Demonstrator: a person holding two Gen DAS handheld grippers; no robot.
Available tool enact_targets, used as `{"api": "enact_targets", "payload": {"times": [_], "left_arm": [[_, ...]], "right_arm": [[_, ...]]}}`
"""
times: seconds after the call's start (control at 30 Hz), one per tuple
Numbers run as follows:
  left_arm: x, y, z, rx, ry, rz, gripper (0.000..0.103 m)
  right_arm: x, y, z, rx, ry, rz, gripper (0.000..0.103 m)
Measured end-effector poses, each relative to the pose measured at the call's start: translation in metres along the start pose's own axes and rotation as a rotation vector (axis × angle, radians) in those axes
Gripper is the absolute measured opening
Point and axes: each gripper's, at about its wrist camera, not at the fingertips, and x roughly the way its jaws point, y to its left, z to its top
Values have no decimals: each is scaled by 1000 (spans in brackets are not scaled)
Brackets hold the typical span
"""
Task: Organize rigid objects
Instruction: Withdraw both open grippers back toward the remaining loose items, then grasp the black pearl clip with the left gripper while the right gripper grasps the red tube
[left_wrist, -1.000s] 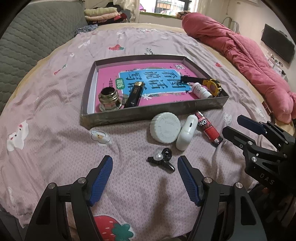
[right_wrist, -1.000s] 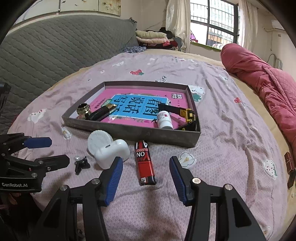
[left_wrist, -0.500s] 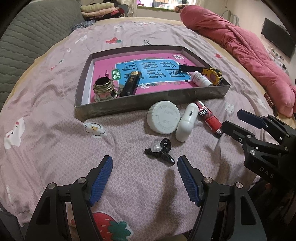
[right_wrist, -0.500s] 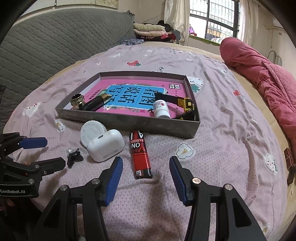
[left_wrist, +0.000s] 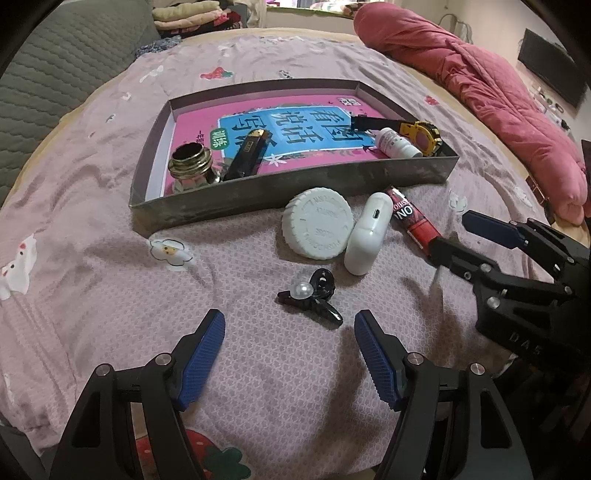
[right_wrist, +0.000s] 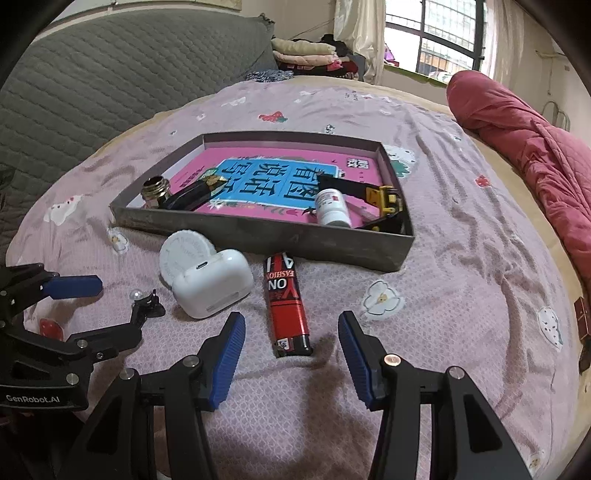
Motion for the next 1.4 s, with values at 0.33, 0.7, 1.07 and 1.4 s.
{"api": "enact_targets", "payload": {"times": [0.33,0.7,1.07,1.4], "left_arm": [[8,0,3,8,-4,26,74],[18,-1,10,5,-4,14,74],[25,-4,13,19,5,-30,51],[27,-1,17,15,6,-72,37]], "right_arm": [[11,9,0,-41,25,-2,52],[27,7,4,-37,52,-15,52],[33,8,5,-37,62,-10,52],[40,9,11,-36,70,-9,52]]}}
